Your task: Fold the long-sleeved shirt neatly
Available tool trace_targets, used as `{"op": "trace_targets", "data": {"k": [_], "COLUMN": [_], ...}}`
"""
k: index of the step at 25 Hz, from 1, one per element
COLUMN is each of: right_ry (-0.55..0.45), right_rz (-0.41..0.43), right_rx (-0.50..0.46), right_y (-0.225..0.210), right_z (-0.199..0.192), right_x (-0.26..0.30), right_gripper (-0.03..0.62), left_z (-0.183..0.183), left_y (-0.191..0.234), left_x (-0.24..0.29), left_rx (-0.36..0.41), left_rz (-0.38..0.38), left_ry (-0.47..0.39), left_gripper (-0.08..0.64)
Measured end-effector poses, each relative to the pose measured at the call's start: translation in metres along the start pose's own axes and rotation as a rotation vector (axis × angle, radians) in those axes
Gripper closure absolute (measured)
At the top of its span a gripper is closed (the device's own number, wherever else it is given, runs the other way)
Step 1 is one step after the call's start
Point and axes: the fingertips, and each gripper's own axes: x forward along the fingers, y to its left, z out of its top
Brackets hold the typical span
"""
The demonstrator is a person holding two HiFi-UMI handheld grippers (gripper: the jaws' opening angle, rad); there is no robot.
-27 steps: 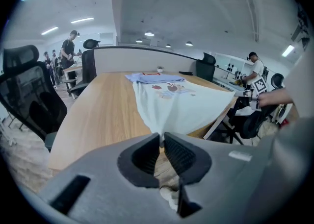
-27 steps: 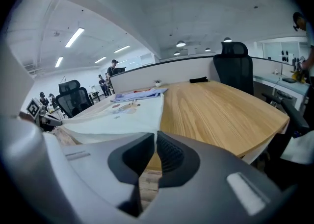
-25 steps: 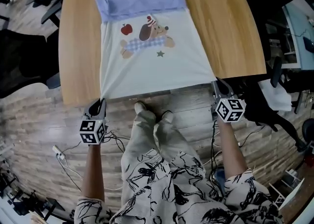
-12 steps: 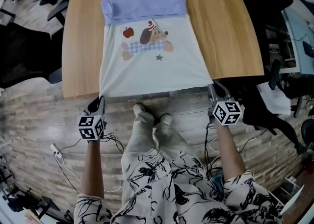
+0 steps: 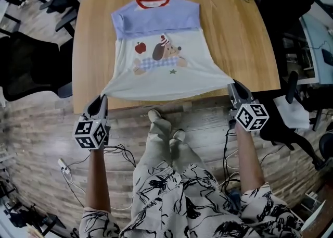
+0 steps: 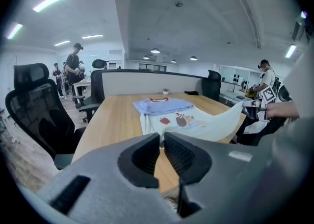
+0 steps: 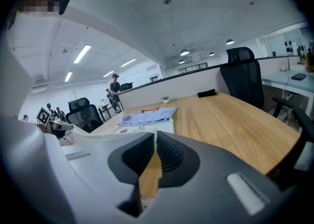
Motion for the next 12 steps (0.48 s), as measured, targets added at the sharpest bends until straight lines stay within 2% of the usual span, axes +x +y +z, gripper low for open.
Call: {"op": "trace_targets", "data": {"k": [4,12], "right_ry": [-0.058,-0.093], "right_rz": [0.011,-0.030], "right_rx": [0.078,0.056], "right_y": [-0.002,-0.005], "right_z": [0.045,0.102], "right_x": [0.022,0.070], "right_gripper": [0.565,0.566], "left_z": [0.044,0.105], "left_y": [0.017,0.044], "left_x": [0.011,0.053], "left_rx": [-0.007,-0.004], "left_rz": [-0.024,-0.055], "left_ry": [-0.045,-0.098], "left_gripper": [0.525,0.526]}}
